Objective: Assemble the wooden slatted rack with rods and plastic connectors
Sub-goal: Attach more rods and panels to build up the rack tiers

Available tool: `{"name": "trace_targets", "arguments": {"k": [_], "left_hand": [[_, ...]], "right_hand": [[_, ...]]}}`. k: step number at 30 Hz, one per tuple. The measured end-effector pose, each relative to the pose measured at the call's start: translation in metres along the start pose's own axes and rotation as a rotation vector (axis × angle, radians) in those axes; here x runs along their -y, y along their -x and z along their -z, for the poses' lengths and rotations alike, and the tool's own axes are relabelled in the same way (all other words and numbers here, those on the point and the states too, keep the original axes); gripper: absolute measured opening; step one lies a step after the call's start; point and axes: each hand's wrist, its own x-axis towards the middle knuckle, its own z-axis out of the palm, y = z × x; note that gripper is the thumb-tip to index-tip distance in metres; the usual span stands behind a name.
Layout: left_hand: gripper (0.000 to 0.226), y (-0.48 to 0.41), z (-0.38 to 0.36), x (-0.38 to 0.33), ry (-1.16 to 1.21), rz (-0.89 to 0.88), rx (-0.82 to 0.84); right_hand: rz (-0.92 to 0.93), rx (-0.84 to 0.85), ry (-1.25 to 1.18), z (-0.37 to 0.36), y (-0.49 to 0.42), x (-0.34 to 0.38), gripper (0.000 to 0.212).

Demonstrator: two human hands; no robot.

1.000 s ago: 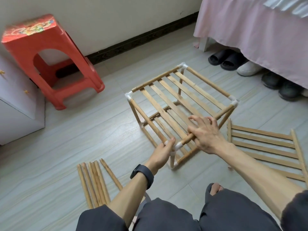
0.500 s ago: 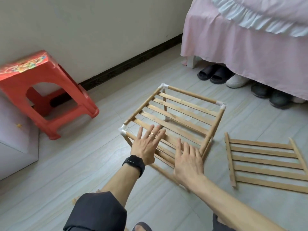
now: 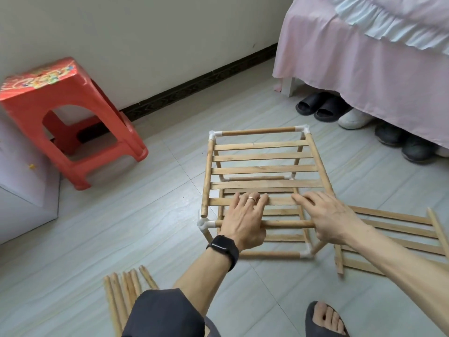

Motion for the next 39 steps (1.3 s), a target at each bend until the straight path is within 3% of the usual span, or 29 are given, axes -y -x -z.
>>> {"name": "trace_targets", "arguments": {"k": [3,5,6,8,11,14,19,22,29,39], "left_hand": [[0.071,0.03,0.016,0.011,0.284,0.072,-0.243],[0.069,0.053,0.024,0.026,0.435,0.317,-0.401],[0.072,0.063,0.027,0.035,0.526,0.488,-0.405],[0.077,0.074,0.03,0.052,0.835,0.762,-0.27],[0.054,0.078,0.028,0.058,1.145,0.846,0.012],[0.03,0.08,0.025,0.049,1.141,0.881,-0.002],[0.042,0.083,0.024,0.033,1.071,0.862,-0.013],[0.044,0.085,0.017,0.021,1.025,0.844,0.01],[0.042,0.086,0.006,0.008,0.903,0.842,-0.136],[0.035,0.084,0.003,0.0,0.855,0.802,-0.066]], "right_hand": [[-0.108,0.108,-0.006,0.013,0.002,0.01,0.091],[-0.131,0.162,-0.052,0.021,0.002,0.035,0.1],[-0.116,0.149,-0.116,0.024,0.0,0.052,0.099],[-0.069,0.035,-0.242,0.029,-0.007,0.091,0.09],[-0.061,-0.064,-0.371,0.031,-0.036,0.14,0.071],[-0.119,-0.036,-0.366,0.023,-0.062,0.162,0.06],[-0.197,-0.149,-0.425,0.008,-0.074,0.155,0.043],[-0.246,-0.154,-0.415,0.006,-0.078,0.149,0.046],[-0.232,-0.064,-0.306,0.001,-0.083,0.154,0.054],[-0.226,-0.054,-0.267,0.003,-0.082,0.155,0.051]]}}
